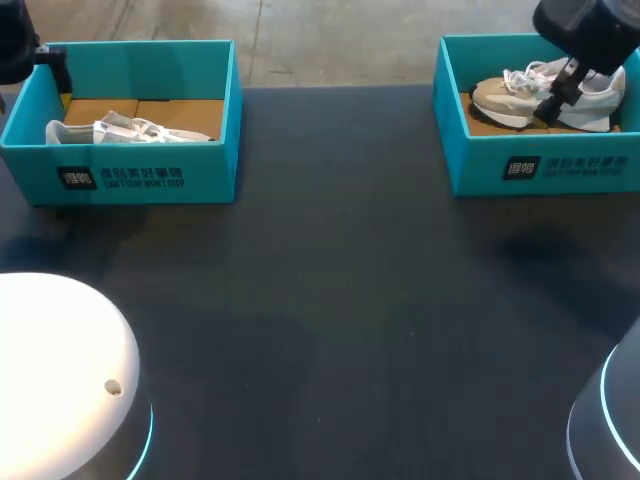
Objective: Take the shoe out of the shoebox, open the shoe tongue, remove and reinsert the insole, then place the shoe into the shoebox
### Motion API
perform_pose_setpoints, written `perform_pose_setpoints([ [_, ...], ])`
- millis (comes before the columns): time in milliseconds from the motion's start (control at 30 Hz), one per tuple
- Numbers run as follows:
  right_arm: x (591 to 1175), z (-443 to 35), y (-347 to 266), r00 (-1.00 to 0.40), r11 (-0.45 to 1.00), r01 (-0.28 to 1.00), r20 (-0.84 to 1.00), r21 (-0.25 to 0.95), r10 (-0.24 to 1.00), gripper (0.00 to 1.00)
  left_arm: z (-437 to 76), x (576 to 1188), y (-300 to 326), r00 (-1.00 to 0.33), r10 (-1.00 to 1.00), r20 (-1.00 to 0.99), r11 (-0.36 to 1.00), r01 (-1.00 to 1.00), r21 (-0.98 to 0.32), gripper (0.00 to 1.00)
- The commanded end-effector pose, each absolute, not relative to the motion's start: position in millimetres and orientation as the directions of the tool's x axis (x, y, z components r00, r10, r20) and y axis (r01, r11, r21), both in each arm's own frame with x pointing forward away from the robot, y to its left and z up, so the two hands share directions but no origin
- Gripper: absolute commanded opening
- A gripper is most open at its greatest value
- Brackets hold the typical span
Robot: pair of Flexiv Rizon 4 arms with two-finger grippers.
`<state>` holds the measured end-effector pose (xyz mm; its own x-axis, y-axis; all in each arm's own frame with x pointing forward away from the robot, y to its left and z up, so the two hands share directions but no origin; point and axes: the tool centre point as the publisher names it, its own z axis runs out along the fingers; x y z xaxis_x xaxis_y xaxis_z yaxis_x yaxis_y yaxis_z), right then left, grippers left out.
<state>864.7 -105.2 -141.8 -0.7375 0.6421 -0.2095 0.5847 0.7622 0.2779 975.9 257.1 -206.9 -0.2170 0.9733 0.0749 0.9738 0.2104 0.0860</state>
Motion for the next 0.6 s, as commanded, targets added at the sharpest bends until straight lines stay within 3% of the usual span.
perform_pose_setpoints([
  [33,887,-146,-119,-0.725,0.747,0.593,-0.204,0.3,0.658,1.0,-207,975,257,-0.216,0.973,0.076,0.21,0.974,0.087,1.0],
  [267,911,-142,-133,-0.719,0.747,0.599,-0.217,0.289,0.66,1.0,-207,975,257,-0.216,0.973,0.076,0.21,0.974,0.087,1.0],
  [600,961,-142,-157,-0.571,0.607,0.75,-0.207,0.261,0.794,1.0,-207,975,257,-0.216,0.973,0.076,0.21,0.974,0.087,1.0],
])
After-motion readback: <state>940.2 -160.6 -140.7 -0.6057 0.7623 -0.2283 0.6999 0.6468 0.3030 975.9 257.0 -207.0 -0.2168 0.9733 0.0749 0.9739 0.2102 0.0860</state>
